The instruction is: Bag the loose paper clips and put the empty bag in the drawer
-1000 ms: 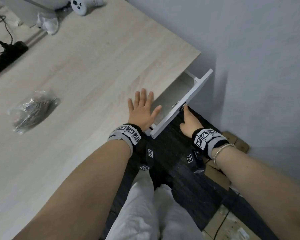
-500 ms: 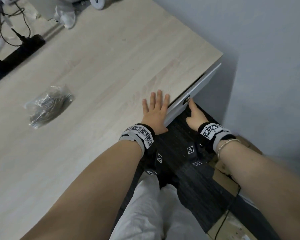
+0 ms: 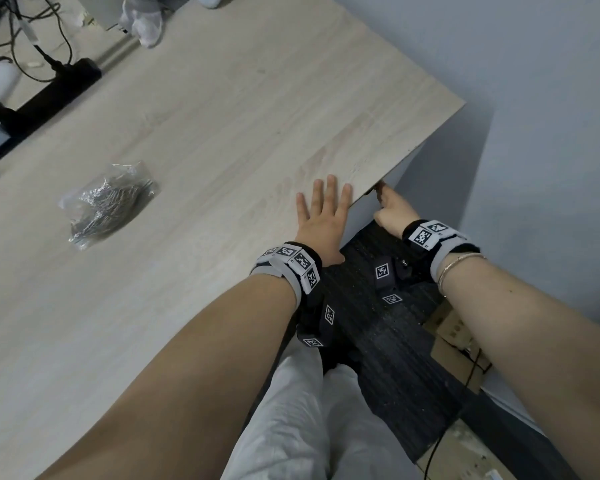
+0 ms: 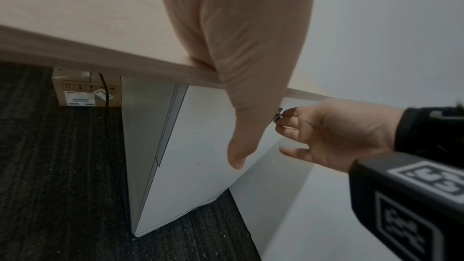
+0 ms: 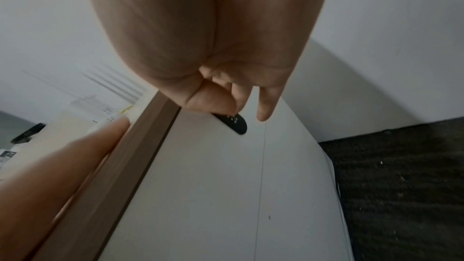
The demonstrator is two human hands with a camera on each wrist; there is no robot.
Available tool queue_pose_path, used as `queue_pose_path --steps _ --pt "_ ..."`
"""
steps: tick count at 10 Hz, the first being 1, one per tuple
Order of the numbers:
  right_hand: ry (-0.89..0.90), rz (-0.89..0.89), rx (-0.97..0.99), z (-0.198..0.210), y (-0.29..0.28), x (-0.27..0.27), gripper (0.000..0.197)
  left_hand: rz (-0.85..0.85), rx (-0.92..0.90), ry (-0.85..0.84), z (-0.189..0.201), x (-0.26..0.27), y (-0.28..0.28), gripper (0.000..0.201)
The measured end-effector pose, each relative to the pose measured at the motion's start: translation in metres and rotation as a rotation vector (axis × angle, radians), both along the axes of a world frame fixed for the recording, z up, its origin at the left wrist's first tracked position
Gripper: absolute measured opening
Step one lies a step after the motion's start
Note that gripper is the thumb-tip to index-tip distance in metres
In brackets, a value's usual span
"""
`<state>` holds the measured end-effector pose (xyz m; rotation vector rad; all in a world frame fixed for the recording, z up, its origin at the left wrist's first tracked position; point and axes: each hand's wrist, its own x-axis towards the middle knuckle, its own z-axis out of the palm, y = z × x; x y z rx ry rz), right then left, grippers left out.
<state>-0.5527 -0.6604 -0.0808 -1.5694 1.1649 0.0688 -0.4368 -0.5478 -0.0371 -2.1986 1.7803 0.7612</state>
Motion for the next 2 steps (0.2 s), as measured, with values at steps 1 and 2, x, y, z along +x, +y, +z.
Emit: queue_pose_path --steps 1,2 --pt "0.014 0.04 -0.023 -0.001 -0.011 -0.006 0.069 0.008 -0.007 0.017 0.0 0.001 0.0 0.124" --pt "0.061 0.042 -0.06 -0.005 -0.012 -0.016 0.064 0.036 -0.023 0.0 0.0 0.0 -0.001 0.12"
